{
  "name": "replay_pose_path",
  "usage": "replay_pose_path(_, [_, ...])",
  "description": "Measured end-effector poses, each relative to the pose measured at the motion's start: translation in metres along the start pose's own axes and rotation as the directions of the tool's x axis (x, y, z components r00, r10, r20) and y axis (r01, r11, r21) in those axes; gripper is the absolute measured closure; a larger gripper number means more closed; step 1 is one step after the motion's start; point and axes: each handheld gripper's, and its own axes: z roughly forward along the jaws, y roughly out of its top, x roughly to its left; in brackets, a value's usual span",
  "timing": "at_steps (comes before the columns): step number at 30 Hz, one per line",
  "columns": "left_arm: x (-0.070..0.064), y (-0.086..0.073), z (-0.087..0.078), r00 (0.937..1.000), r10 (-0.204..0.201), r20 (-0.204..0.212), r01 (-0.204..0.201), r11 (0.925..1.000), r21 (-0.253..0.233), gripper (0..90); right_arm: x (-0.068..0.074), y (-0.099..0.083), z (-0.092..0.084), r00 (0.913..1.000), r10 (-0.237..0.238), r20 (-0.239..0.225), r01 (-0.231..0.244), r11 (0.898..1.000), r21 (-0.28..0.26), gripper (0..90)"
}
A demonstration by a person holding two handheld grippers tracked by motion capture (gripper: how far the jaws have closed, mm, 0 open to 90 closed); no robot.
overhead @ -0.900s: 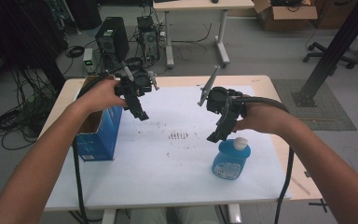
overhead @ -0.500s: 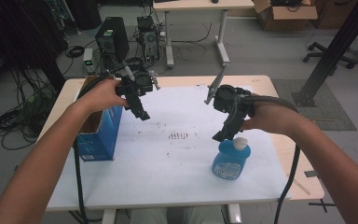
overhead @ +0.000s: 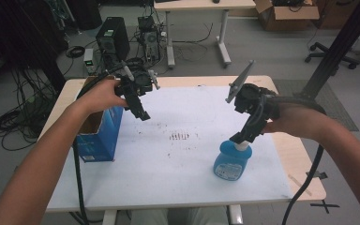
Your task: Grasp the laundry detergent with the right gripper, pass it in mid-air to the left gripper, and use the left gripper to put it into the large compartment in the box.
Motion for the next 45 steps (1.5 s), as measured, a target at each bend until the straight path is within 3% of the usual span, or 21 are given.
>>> replay_pose_path(14, [-0.001, 0.000, 0.000, 1.0000, -0.003, -0.001, 0.003, 1.0000, 0.006, 5.8, 0.009, -0.026, -0.018, 0.9999, 0.016, 0.003, -0.016, 1.000, 0.017, 3.5])
replay_pose_path(20, [-0.001, 0.002, 0.002, 1.0000, 0.000, 0.002, 0.000, 1.0000, 0.007, 5.8, 0.012, -0.042, -0.024, 0.9986, 0.053, 0.010, -0.053, 0.998, 0.019, 3.4])
replay_pose_path(36, [-0.002, 0.002, 0.001, 1.0000, 0.003, -0.001, -0.002, 0.9999, 0.011, 5.8, 0.019, -0.075, -0.012, 0.9951, 0.098, 0.015, -0.098, 0.995, -0.023, 3.4])
replay_pose_path(45, [-0.003, 0.001, 0.001, 1.0000, 0.006, -0.001, -0.006, 1.0000, 0.006, 5.7, 0.024, -0.096, 0.003, 0.9926, 0.122, 0.005, -0.121, 0.987, -0.108, 3.3])
